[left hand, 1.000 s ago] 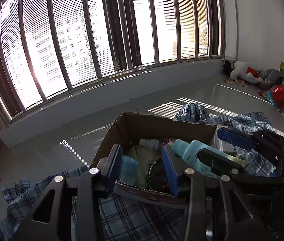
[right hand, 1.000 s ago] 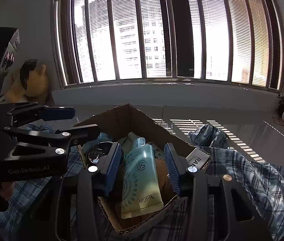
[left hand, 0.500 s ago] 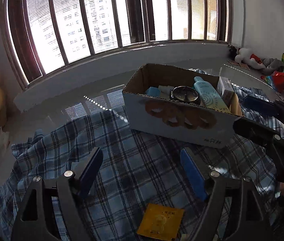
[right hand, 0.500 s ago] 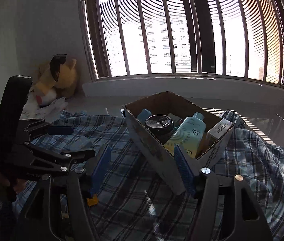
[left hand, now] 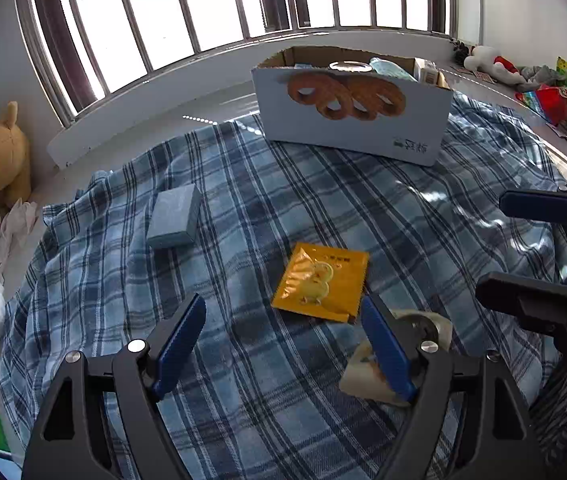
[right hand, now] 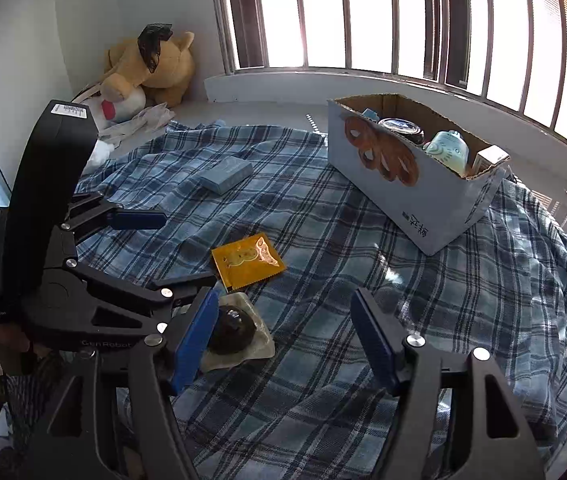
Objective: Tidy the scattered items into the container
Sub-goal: 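Grasp the dark round item on a pale tray with the left tool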
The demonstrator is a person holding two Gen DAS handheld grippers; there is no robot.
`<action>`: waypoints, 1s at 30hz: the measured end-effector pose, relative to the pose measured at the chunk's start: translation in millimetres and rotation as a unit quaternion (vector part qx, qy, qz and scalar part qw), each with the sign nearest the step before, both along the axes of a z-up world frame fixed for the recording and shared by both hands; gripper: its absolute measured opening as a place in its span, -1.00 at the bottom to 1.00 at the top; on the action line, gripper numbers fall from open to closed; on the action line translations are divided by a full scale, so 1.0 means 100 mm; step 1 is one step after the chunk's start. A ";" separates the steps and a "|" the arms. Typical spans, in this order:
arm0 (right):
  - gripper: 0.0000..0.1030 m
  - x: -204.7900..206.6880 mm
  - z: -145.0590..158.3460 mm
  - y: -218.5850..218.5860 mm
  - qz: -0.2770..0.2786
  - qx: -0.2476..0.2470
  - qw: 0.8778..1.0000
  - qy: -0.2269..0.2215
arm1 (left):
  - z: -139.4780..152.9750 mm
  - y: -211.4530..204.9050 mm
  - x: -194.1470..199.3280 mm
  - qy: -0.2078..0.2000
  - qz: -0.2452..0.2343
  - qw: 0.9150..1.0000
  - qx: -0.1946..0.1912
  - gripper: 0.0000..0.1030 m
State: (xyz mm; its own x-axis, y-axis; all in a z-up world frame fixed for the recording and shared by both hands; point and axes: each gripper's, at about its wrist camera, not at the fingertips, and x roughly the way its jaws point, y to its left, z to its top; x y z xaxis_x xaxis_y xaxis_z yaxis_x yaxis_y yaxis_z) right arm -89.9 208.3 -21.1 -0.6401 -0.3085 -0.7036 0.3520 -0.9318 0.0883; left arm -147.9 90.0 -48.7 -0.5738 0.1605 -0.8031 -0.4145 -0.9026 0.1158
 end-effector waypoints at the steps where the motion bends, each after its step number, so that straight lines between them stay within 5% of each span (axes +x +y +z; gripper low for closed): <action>1: 0.30 0.02 -0.02 0.00 0.004 -0.005 1.000 -0.008 | -0.04 0.00 0.04 -0.011 0.000 1.000 0.008 0.59; 12: 0.30 0.14 -0.19 0.11 0.022 -0.010 0.999 -0.032 | -0.09 -0.10 0.22 -0.034 0.008 0.998 0.049 0.59; 22: 0.31 0.08 -0.15 0.45 -0.046 -0.057 0.997 -0.021 | -0.11 0.20 0.31 -0.045 -0.048 0.997 0.039 0.67; 30: 0.31 0.05 -0.24 0.47 -0.039 -0.060 0.997 -0.042 | -0.16 0.38 0.29 -0.055 -0.062 0.996 0.039 0.67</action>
